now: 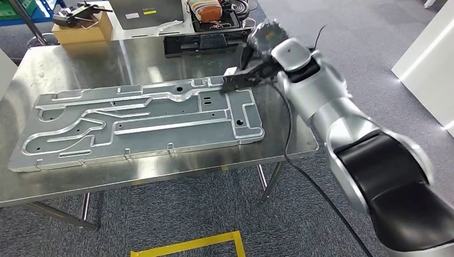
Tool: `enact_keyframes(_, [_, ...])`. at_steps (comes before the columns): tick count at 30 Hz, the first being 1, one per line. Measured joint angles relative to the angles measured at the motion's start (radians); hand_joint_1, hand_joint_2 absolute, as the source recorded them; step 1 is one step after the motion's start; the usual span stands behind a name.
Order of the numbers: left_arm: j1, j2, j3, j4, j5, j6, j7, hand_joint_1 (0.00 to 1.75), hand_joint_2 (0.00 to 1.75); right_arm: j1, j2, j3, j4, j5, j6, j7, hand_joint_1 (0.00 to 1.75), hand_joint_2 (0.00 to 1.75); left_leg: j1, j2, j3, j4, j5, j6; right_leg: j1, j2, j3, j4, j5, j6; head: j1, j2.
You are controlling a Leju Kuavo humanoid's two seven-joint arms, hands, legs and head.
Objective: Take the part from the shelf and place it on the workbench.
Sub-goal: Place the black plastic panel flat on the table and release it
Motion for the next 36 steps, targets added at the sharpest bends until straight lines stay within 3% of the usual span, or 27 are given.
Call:
enact_keyframes(7, [-0.002, 0.006, 0.011, 0.000, 0.011, -0.013, -0.016, 0.00, 1.75, -0.128, -0.037, 0.000, 0.090, 0.001, 0.015, 0.008, 1.75, 1.75, 0.000, 0.000, 0.000, 0.000, -0.001, -0.001, 0.000, 0.000, 0.000, 0.000, -0.001, 0.000, 0.000, 0.000])
enact_keyframes(21, [-0.019, 0.011, 0.011, 0.000, -0.013, -0.033, -0.009, 0.00, 1.75, -0.135, -0.110, 0.000, 0.147, -0.001, -0.022, -0.007, 1.75, 1.75, -0.001, 0.000, 0.000, 0.001, -0.002, 0.000, -0.001, 0.001, 0.000, 0.000, -0.001, 0.001, 0.000, 0.000])
enact_keyframes(26, [-0.022, 0.012, 0.010, 0.000, -0.018, -0.033, -0.009, 0.00, 1.75, -0.133, -0.119, 0.000, 0.153, -0.001, -0.025, -0.007, 1.75, 1.75, -0.004, 0.001, -0.001, 0.005, -0.006, 0.008, -0.004, 0.001, 0.000, -0.001, -0.001, 0.010, 0.000, 0.000])
enact_keyframes(29, [-0.024, 0.013, 0.010, 0.000, -0.018, -0.034, -0.009, 0.00, 1.75, -0.132, -0.124, 0.000, 0.153, 0.000, -0.027, -0.006, 1.75, 1.75, -0.001, 0.002, 0.007, -0.007, -0.012, 0.019, -0.003, 0.002, -0.002, 0.018, 0.002, 0.017, 0.000, 0.000])
enact_keyframes(31, [-0.025, 0.013, 0.010, 0.000, -0.018, -0.034, -0.010, 0.00, 1.75, -0.134, -0.128, 0.001, 0.153, 0.000, -0.029, -0.006, 1.75, 1.75, 0.004, 0.003, 0.024, -0.014, -0.022, 0.028, -0.005, 0.002, -0.026, 0.068, -0.017, 0.027, 0.000, 0.000])
enact_keyframes(34, [-0.025, 0.013, 0.010, 0.000, -0.014, -0.036, -0.009, 0.00, 1.75, -0.133, -0.132, 0.004, 0.155, 0.001, -0.030, -0.005, 1.75, 1.75, 0.007, 0.006, 0.048, -0.014, -0.037, 0.027, -0.019, -0.001, -0.138, 0.250, -0.085, 0.044, 0.000, 0.000])
enact_keyframes(35, [-0.024, 0.013, 0.010, 0.000, -0.010, -0.037, -0.008, 0.00, 1.75, -0.131, -0.133, 0.007, 0.157, 0.002, -0.028, -0.004, 1.75, 1.75, 0.009, 0.007, 0.055, -0.012, -0.041, 0.023, -0.025, -0.001, -0.170, 0.293, -0.094, 0.048, 0.000, 0.000])
enact_keyframes(36, [-0.023, 0.013, 0.010, 0.000, -0.007, -0.038, -0.006, 0.00, 1.75, -0.128, -0.132, 0.011, 0.159, 0.002, -0.026, 0.001, 1.75, 1.75, 0.010, 0.007, 0.062, -0.010, -0.046, 0.019, -0.031, -0.002, -0.185, 0.301, -0.084, 0.052, 0.000, 0.000])
